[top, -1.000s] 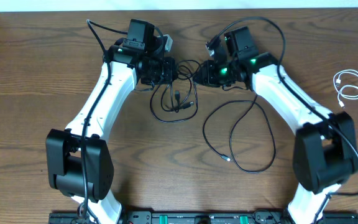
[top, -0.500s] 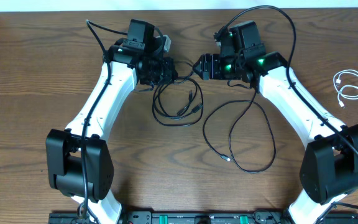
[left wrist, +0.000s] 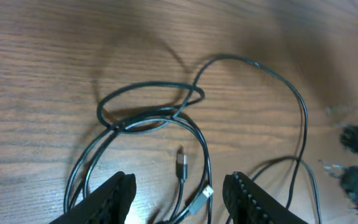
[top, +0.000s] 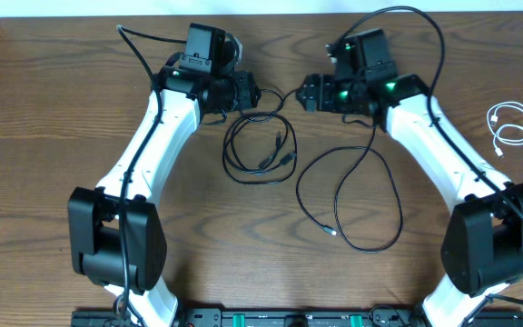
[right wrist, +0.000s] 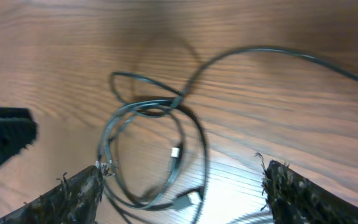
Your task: Untangle cables
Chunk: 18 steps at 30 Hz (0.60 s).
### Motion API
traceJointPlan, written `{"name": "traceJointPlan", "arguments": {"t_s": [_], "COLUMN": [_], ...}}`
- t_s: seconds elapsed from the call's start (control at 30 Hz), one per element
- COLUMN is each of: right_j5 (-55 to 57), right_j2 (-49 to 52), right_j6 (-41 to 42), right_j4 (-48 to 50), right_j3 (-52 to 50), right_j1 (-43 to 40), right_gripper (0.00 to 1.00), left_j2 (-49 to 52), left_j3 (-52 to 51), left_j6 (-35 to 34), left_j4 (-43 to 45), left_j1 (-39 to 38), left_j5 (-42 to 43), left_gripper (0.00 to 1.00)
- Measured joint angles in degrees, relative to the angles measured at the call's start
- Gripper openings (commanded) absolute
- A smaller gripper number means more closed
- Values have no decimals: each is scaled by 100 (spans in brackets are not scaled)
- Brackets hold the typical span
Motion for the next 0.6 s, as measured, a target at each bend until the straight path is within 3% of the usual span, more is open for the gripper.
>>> {"name": "traceJointPlan", "arguments": {"t_s": [0.47,0.6], "right_j5": [81,81], "right_j2": [0,0], "right_j6": [-116,-195], "right_j4": [-776,-837], "right_j3": [0,0], "right_j1": [-581,-581], "right_gripper": [88,89], "left_j2": [990,1088], "left_j3": [-4,-4], "left_j6": [-846,-1117], "left_j4": [1460,1646], "left_j1": [-640,-907], "left_j5": [-273,-710], "left_gripper": [51,52]}}
